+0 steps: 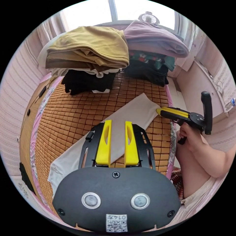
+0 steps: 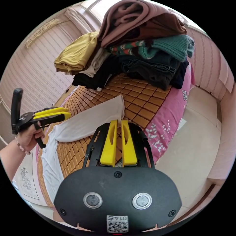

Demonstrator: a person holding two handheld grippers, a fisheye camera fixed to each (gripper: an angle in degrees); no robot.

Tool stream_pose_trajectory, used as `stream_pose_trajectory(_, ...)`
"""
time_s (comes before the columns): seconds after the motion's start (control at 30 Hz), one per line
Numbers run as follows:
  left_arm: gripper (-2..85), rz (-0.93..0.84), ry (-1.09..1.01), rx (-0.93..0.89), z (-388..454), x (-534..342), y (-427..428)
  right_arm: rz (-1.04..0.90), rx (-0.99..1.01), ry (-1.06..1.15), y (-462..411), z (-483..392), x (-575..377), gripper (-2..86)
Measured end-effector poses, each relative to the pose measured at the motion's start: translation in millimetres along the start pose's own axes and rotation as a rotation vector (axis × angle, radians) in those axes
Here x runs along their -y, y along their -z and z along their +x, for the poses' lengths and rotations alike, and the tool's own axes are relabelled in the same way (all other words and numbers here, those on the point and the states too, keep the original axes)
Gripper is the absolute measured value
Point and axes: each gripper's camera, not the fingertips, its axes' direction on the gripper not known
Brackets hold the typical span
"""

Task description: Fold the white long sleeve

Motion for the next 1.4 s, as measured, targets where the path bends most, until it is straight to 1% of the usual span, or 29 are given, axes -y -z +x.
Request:
stream_pose_trajectory(0.27,10.3,-0.164,-0.024,0.006,12.0,64.5,-68.0,0.029,0.114,-0.072,3.6,36.2,9.0,0.4)
stream_pose_trajectory(0.33,9.3,-0.189,-0.026,0.016,14.2,72.0,-77.6,0.041,0.116,-0.089,5.9,45.7,8.6,0.4)
stream_pose_trajectory(0.4,5.7,-0.256,-0.045,0.012,19.1,79.9,-89.3,0.044,0.140,-0.099,6.1,52.0,8.7,0.6)
stream_pose_trajectory(0.5,0.3,-0.272,-0.101,-0.032,30.2,84.4,-90.2,0.052,0.154,-0.107,6.3,58.1,7.3,1.1)
stream_pose_trajectory(0.67,-0.9,-0.261,-0.155,0.010,43.1,79.3,-83.7,0.073,0.156,-0.105,9.8,63.4,2.6,1.4)
stream_pose_trajectory(0.77,-1.0,-0.250,-0.092,0.011,37.7,71.6,-75.6,0.123,0.193,-0.068,17.9,62.5,-0.7,1.3)
stream_pose_trajectory(0.83,-1.0,-0.225,-0.053,-0.004,33.5,64.2,-66.9,0.194,0.223,-0.033,26.3,58.3,-4.9,1.3)
stream_pose_trajectory(0.97,-1.0,-0.160,0.005,0.003,22.4,40.0,-28.4,0.235,0.259,0.090,32.4,35.2,-10.5,1.2)
stream_pose_trajectory(1.07,-1.0,-0.109,0.040,0.025,9.1,11.5,12.1,0.264,0.356,0.179,44.2,13.6,-18.0,1.2)
stream_pose_trajectory(1.13,-1.0,-0.078,0.075,0.052,-1.4,-11.8,40.4,0.288,0.474,0.238,62.8,-6.4,-19.2,1.1)
stream_pose_trajectory(1.17,-1.0,-0.056,0.100,0.071,-8.7,-30.0,62.1,0.293,0.501,0.255,68.0,-13.1,-19.2,1.1)
stream_pose_trajectory(1.23,-1.0,-0.003,0.140,0.119,-19.7,-62.3,101.5,0.319,0.637,0.342,89.9,-50.7,-17.8,1.1)
stream_pose_trajectory(1.27,-1.0,0.041,0.167,0.145,-27.7,-86.4,129.7,0.326,0.671,0.366,95.8,-63.2,-16.9,1.1)
stream_pose_trajectory(1.33,-1.0,0.090,0.207,0.195,-41.5,-127.0,173.0,0.356,0.838,0.505,122.7,-124.5,-16.8,1.2)
stream_pose_trajectory(1.37,-1.0,0.122,0.237,0.225,-50.7,-156.3,202.9,0.358,0.878,0.548,129.8,-142.3,-18.9,1.2)
stream_pose_trajectory(1.4,-1.0,0.160,0.272,0.256,-58.6,-187.0,233.7,0.359,0.959,0.645,144.0,-179.1,-27.0,1.3)
